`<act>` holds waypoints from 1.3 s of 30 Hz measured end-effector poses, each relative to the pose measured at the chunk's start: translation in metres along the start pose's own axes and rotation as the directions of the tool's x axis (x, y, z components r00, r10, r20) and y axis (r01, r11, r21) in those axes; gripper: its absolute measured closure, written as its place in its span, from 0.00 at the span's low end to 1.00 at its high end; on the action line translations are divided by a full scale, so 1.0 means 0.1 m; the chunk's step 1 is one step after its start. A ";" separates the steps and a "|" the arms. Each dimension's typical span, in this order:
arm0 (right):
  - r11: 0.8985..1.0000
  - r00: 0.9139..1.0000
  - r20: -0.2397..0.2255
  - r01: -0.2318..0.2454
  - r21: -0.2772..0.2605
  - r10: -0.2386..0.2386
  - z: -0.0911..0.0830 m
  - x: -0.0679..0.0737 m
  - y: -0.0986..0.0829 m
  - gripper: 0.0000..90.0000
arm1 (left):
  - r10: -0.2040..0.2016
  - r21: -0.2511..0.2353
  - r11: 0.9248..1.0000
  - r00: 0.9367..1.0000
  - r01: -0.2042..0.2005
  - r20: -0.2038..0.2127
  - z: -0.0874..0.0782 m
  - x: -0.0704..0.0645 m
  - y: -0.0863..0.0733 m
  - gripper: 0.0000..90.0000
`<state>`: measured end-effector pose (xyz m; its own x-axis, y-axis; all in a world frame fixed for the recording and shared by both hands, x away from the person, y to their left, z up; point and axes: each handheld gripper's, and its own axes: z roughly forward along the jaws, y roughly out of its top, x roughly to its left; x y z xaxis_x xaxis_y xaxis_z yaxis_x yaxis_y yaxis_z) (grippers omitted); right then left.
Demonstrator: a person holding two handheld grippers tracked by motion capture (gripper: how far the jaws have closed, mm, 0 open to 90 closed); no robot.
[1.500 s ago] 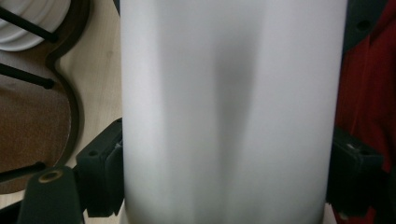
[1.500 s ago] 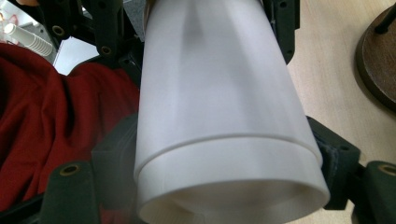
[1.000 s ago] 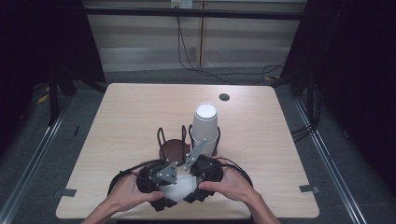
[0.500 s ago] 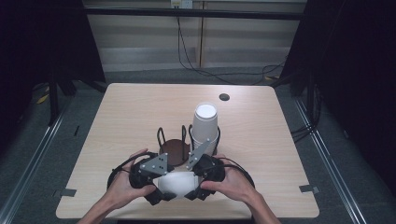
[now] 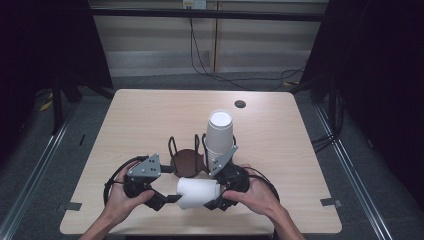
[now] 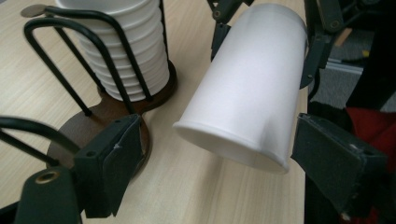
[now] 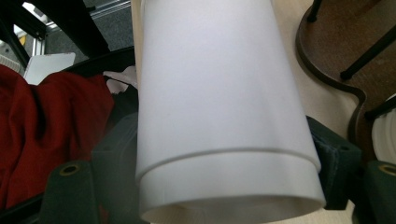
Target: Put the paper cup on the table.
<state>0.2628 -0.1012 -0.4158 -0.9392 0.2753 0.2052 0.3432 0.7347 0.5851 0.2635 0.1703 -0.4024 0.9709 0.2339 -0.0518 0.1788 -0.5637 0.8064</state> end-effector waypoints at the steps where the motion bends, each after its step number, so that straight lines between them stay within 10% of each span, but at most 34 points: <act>1: 1.000 1.000 0.004 -0.005 0.002 0.005 0.00 -0.01 0.00 0.27 | -0.016 -0.014 1.000 1.000 0.017 0.014 0.00 0.01 -0.03 0.18; 4: 1.000 1.000 0.002 -0.017 -0.020 0.017 -0.01 -0.03 -0.02 0.26 | -0.075 -0.046 0.996 0.996 0.077 0.051 -0.01 0.05 -0.10 0.18; 15: 0.995 0.999 0.026 -0.037 -0.095 0.040 -0.07 -0.06 -0.07 0.26 | -0.108 -0.114 0.987 0.994 0.110 0.017 -0.08 0.07 -0.15 0.18; 39: 0.960 0.998 -0.036 -0.067 -0.272 0.060 -0.11 -0.10 -0.18 0.26 | -0.095 -0.200 0.975 0.995 0.101 0.038 -0.05 0.02 -0.17 0.17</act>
<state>0.2664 -0.1241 -0.4198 -0.9167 0.2961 0.2682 0.3900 0.5182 0.7611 0.2619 0.1843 -0.4134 0.9550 0.2556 -0.1505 0.2399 -0.3671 0.8987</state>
